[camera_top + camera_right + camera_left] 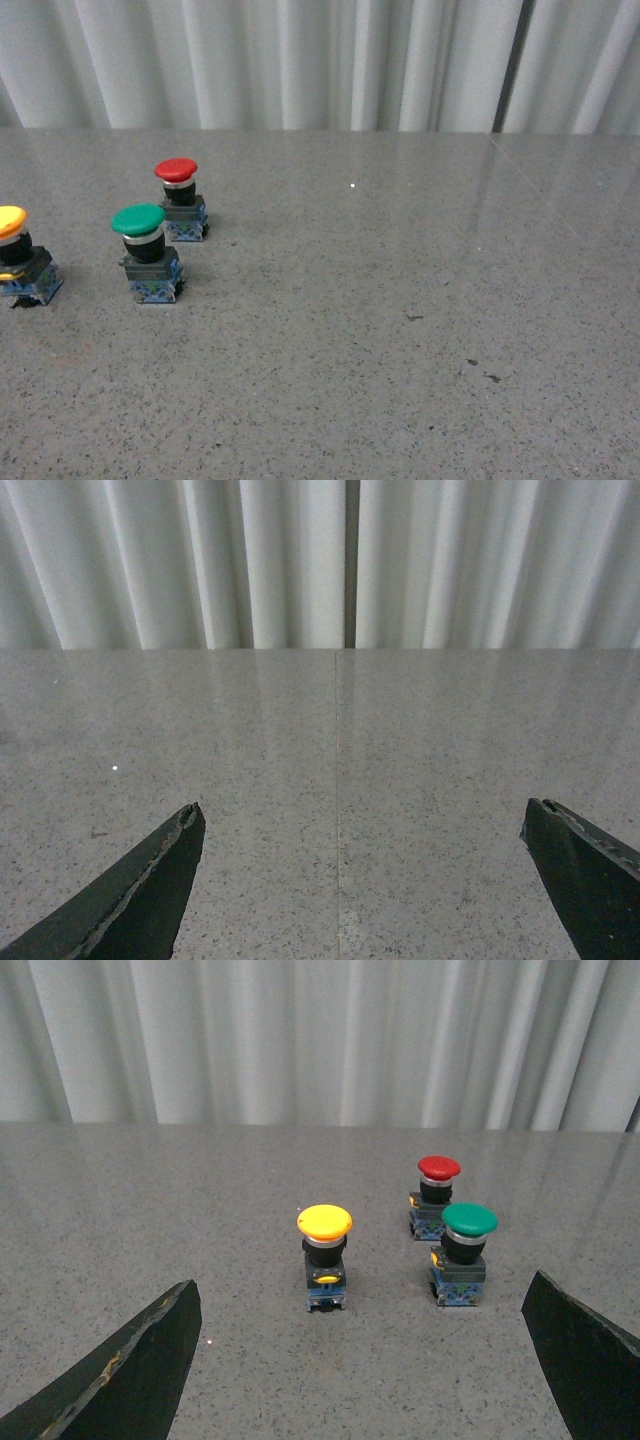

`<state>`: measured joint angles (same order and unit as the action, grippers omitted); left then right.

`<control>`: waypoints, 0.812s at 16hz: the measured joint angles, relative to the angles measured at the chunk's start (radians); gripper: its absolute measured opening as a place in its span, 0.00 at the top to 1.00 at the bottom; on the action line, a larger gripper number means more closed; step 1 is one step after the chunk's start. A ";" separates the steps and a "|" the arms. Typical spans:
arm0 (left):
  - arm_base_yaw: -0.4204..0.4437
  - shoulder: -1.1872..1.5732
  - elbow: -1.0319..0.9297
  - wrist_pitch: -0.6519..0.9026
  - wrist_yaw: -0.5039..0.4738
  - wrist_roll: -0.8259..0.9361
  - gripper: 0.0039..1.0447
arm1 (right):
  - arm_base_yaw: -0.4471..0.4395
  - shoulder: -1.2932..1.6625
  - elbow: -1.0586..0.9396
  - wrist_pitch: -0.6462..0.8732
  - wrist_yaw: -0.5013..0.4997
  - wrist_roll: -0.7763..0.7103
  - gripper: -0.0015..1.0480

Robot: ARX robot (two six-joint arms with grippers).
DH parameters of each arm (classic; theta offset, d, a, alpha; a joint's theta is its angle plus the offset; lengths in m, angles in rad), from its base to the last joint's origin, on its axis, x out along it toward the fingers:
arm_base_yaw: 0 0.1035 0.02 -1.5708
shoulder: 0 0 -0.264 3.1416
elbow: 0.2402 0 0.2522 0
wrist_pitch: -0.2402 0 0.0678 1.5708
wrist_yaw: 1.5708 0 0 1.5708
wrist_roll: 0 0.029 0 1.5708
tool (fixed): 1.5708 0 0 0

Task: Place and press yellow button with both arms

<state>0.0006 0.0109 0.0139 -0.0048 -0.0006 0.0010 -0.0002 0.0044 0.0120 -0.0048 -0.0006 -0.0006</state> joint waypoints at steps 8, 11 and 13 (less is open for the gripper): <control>0.000 0.000 0.000 0.000 0.000 0.000 0.06 | 0.000 0.000 0.000 0.000 0.000 0.000 0.06; 0.000 0.000 0.000 0.000 0.000 0.000 0.06 | 0.000 0.000 0.000 0.000 0.000 0.000 0.06; 0.000 0.000 0.000 0.000 0.000 0.000 0.06 | 0.000 0.000 0.000 0.000 0.000 0.000 0.06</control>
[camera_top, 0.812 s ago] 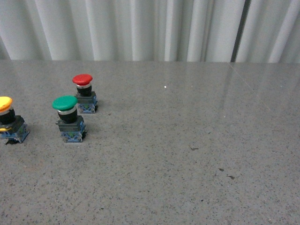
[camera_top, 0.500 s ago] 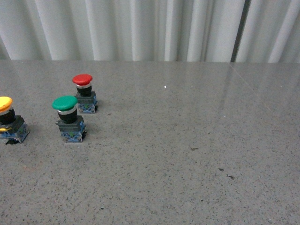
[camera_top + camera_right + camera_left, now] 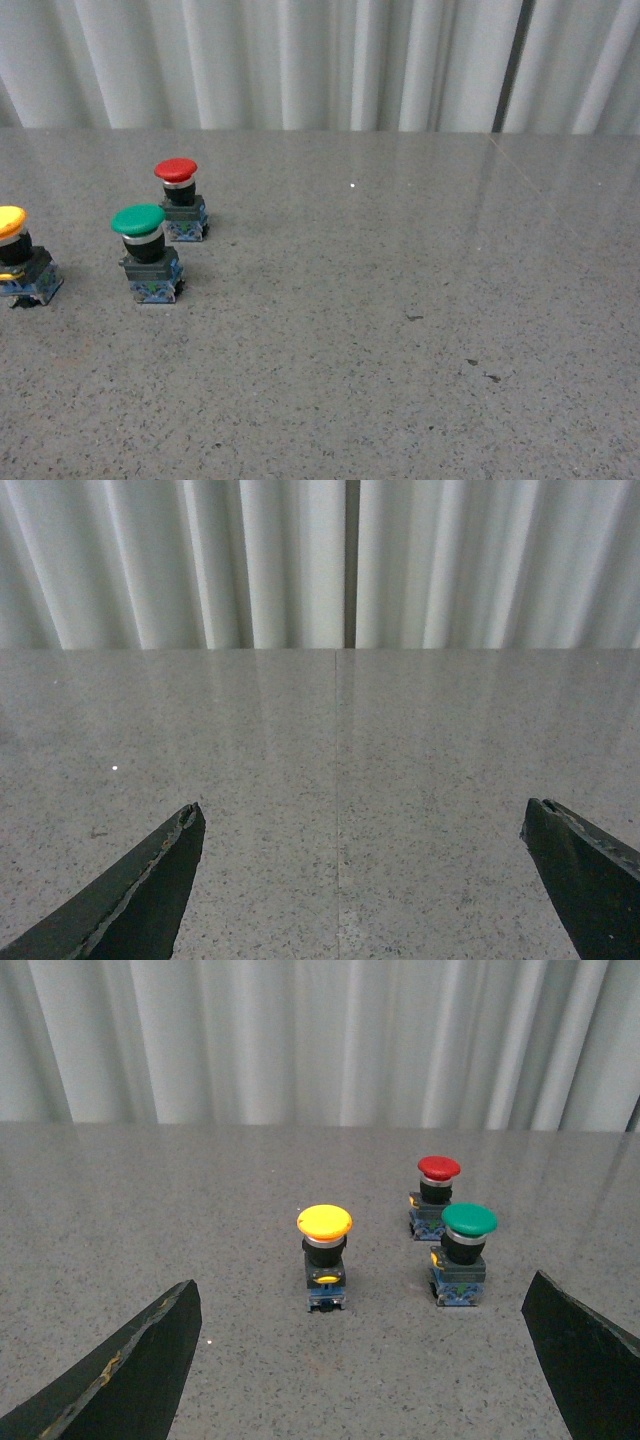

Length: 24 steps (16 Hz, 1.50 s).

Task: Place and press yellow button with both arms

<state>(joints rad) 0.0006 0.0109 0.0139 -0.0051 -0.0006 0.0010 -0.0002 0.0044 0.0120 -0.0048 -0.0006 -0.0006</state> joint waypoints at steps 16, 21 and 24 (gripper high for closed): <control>0.139 1.359 0.762 0.277 0.091 0.040 0.06 | 0.000 0.000 0.000 0.000 0.000 0.000 0.06; 0.090 1.506 0.776 0.268 0.118 0.065 0.06 | 0.000 0.000 0.000 0.000 0.000 0.000 0.06; 0.030 1.572 0.818 0.216 0.101 0.116 0.06 | 0.000 0.000 0.000 0.000 0.000 0.000 0.06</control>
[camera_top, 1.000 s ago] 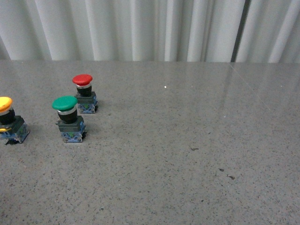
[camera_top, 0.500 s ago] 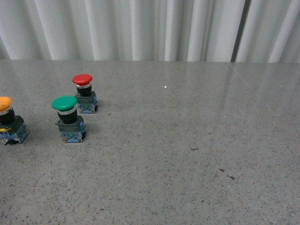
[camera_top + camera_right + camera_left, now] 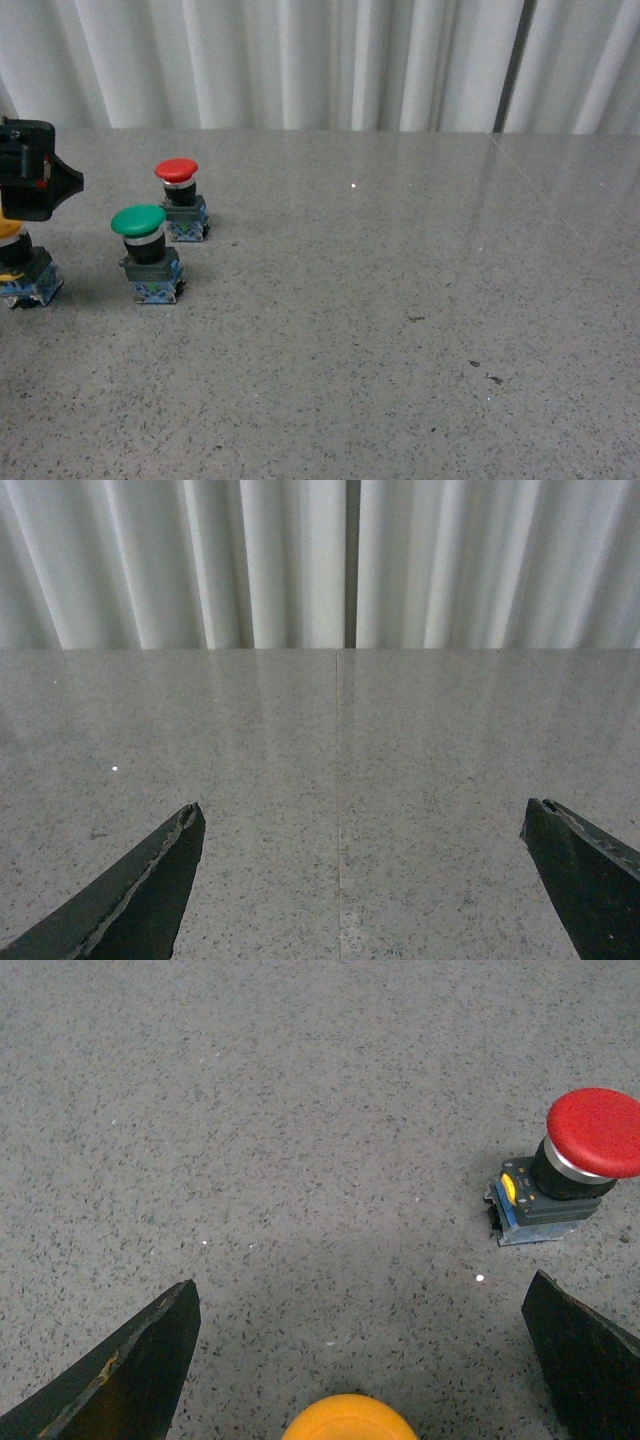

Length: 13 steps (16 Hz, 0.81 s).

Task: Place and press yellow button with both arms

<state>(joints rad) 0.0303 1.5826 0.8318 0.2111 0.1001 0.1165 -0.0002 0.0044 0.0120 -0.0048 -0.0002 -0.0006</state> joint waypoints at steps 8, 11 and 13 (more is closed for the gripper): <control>-0.029 0.006 -0.072 0.072 -0.110 0.023 0.06 | 0.000 0.000 0.000 0.000 0.000 0.000 0.06; -0.022 0.006 -0.101 0.082 -0.114 0.022 0.06 | 0.000 0.000 0.000 0.000 0.000 0.000 0.06; -0.013 0.008 -0.101 0.095 -0.105 0.023 0.07 | 0.000 0.000 0.000 0.000 0.000 0.000 0.06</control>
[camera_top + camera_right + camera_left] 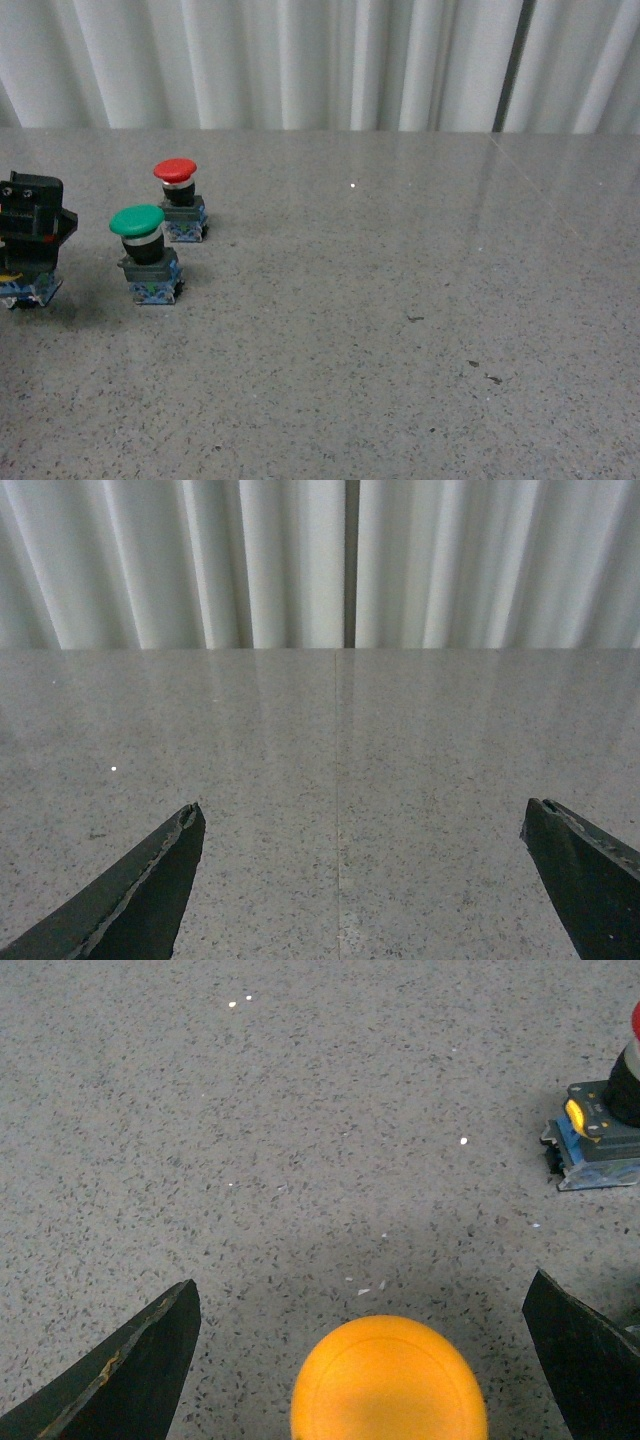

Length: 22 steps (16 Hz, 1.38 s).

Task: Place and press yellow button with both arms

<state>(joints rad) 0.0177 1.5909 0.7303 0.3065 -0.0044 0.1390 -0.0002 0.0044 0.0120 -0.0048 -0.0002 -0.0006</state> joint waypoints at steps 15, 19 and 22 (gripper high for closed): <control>-0.444 -0.121 0.268 -0.162 -0.126 -0.169 0.68 | 0.000 0.000 0.000 0.000 0.000 0.000 0.06; -0.546 0.006 0.268 -0.127 -0.212 -0.303 0.68 | 0.000 0.000 0.000 0.000 0.000 0.000 0.06; -0.552 0.038 0.268 -0.125 -0.219 -0.326 0.68 | 0.000 0.000 0.000 0.000 0.000 0.000 0.06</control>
<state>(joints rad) -0.5339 1.6287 0.9985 0.1814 -0.2234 -0.1867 -0.0002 0.0044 0.0120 -0.0048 -0.0002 -0.0006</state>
